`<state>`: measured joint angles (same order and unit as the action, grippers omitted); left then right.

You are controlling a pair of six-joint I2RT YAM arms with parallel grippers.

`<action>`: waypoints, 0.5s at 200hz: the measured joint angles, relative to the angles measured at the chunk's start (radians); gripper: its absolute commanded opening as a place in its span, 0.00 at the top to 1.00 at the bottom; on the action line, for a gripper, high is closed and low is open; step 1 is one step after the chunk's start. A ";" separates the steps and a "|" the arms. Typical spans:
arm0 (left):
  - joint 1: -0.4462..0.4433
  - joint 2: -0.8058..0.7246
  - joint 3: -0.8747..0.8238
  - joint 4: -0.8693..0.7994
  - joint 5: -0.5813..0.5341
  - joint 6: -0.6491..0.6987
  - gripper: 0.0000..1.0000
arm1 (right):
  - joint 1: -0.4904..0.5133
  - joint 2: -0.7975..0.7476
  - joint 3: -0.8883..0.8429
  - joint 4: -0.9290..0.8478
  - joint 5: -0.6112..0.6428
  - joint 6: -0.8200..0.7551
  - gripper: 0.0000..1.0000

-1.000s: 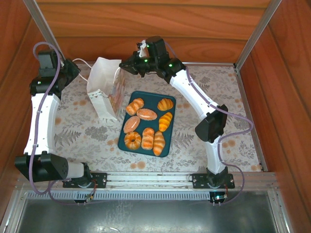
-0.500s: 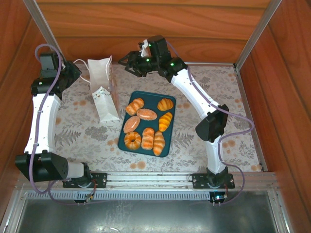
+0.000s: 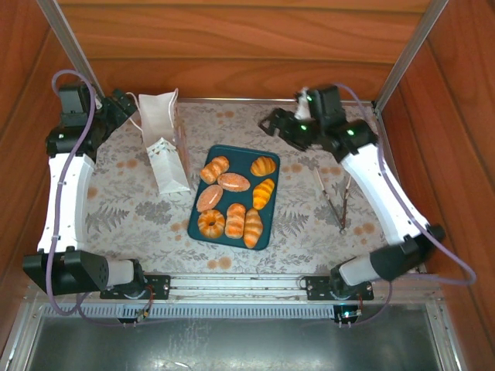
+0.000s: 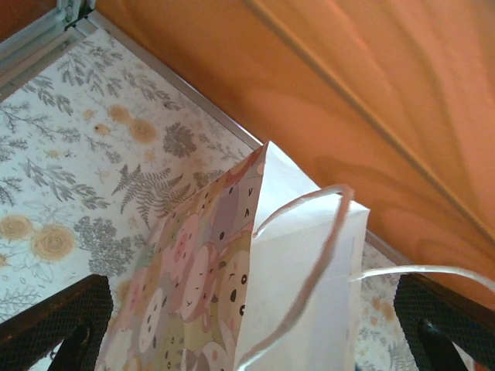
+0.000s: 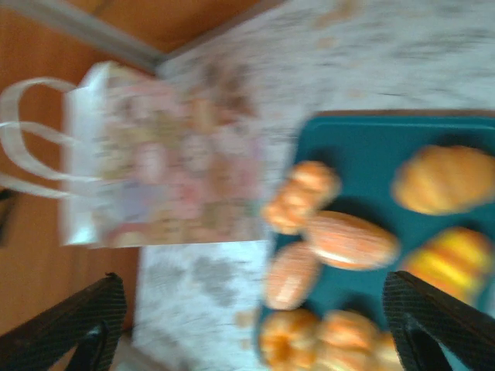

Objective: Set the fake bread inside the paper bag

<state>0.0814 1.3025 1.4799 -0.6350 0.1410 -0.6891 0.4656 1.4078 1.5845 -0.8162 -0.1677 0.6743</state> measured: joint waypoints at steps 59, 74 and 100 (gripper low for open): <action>0.000 -0.022 0.010 0.000 0.031 0.001 0.00 | -0.300 -0.162 -0.454 -0.119 0.220 -0.044 0.00; 0.000 -0.022 0.018 -0.001 0.041 0.001 0.00 | -0.376 -0.170 -0.521 -0.111 0.217 -0.037 0.00; 0.000 -0.029 0.035 -0.001 0.055 0.000 0.00 | -0.497 -0.180 -0.603 -0.079 0.191 -0.016 0.00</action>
<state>0.0818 1.2736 1.5146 -0.6357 0.1959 -0.6888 -0.0311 1.2274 0.9817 -0.8948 0.0231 0.6586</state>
